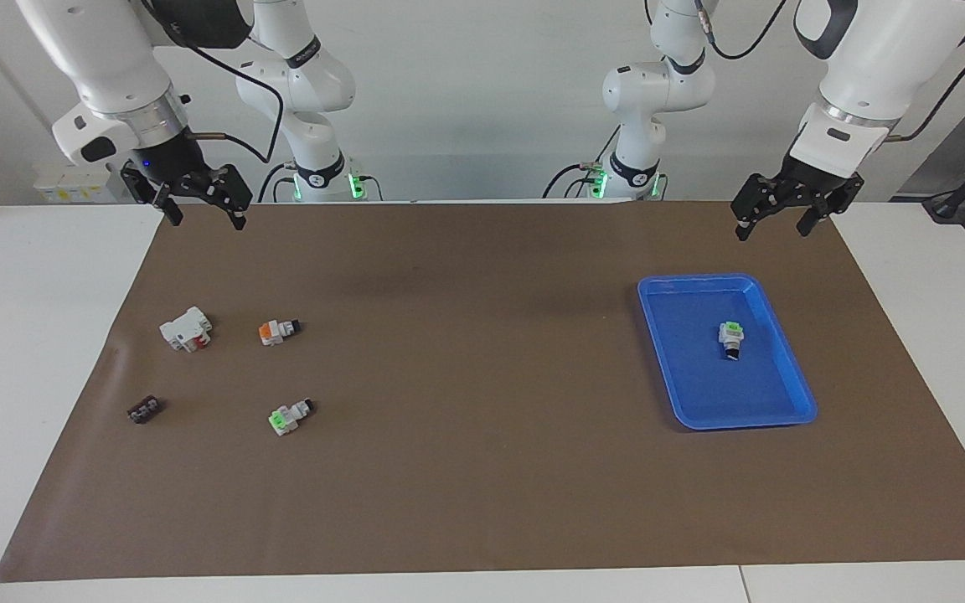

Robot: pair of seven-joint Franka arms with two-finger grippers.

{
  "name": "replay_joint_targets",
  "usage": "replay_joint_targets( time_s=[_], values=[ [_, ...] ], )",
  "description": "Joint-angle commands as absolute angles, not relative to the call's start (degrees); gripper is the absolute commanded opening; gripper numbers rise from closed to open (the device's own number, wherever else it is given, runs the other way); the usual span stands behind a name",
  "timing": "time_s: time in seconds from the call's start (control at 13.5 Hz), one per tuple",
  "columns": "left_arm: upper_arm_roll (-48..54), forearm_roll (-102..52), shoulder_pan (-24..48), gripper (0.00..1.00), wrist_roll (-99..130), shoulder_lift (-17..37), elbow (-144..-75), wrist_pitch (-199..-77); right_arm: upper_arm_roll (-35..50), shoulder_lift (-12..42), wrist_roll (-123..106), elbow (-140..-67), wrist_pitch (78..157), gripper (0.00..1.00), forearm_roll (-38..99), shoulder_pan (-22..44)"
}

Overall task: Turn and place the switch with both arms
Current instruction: 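Move the right gripper toward the orange-topped switch piece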

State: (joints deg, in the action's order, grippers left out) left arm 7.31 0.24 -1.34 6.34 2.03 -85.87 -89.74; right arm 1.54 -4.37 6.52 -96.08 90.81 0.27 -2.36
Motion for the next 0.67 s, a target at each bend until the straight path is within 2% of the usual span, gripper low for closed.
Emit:
replay_joint_targets(
  time_s=[0.0, 0.3, 0.59],
  values=[
    [7.47, 0.18, -1.93, 1.0, 5.89, 0.44, -87.63, -89.91, 2.02, -5.45, 5.45, -97.56, 92.2, 1.0, -0.88, -2.99],
    [7.47, 0.18, -1.93, 1.0, 5.89, 0.44, -87.63, -89.91, 2.02, -5.62, 5.36, -98.17, 92.54, 1.0, -0.79, -3.69],
    [7.47, 0.18, -1.93, 1.0, 5.89, 0.44, -87.63, -89.91, 2.02, -7.65, 6.15, -108.43, 105.35, 1.0, -0.7, -5.01]
  ],
)
